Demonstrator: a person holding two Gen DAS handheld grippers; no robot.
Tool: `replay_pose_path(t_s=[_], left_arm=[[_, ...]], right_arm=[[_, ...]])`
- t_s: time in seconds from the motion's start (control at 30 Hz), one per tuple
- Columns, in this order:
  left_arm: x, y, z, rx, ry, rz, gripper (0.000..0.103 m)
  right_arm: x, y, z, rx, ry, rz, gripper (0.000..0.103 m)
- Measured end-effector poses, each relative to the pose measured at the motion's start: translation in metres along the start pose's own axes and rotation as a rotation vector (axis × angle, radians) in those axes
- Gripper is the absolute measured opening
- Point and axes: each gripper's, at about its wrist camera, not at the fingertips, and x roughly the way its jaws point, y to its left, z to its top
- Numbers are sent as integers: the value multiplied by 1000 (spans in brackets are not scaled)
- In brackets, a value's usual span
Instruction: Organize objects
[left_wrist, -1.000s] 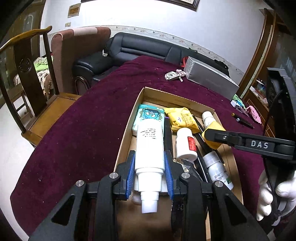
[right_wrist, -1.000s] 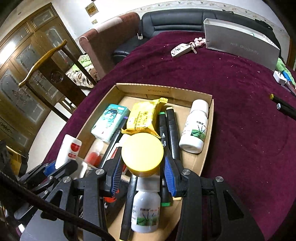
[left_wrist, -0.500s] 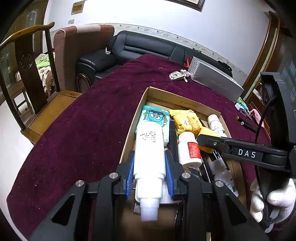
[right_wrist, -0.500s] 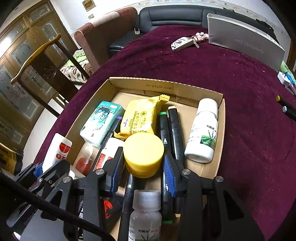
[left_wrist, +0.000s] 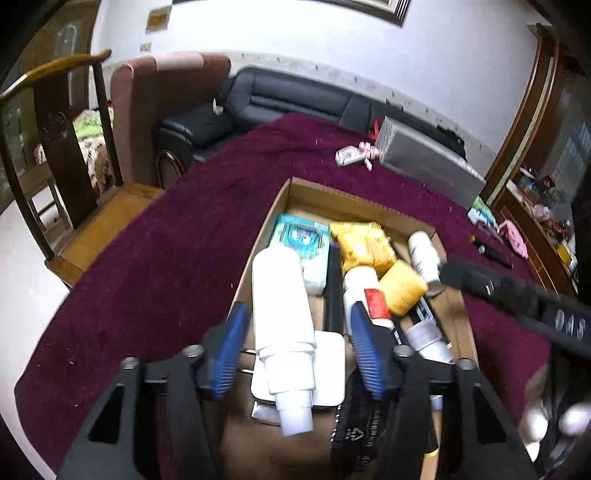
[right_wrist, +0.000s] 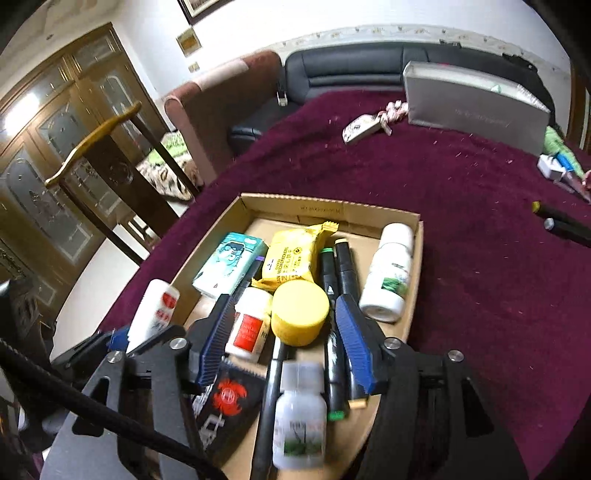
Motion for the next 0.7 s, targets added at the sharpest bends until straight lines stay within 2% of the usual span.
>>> replay_pose_path(t_s=[0.1, 0.17, 0.3, 0.37, 0.53, 0.7], left_arm=[[-18, -5, 1, 1, -90, 29, 69], [-34, -10, 1, -2, -155, 55, 71], [-57, -17, 3, -8, -237, 75, 85], [-64, -20, 4, -5, -251, 69, 91], [-74, -20, 4, -56, -241, -17, 94], [-90, -31, 1, -50, -303, 61, 101]], right_arm=[[-16, -3, -12, -4, -40, -21, 61], [-25, -6, -21, 0, -63, -38, 60], [-40, -10, -31, 3, -102, -65, 60], [-47, -11, -35, -1, -121, -75, 61], [-63, -14, -45, -3, -148, -80, 64], [-74, -14, -60, -29, -174, -119, 65]])
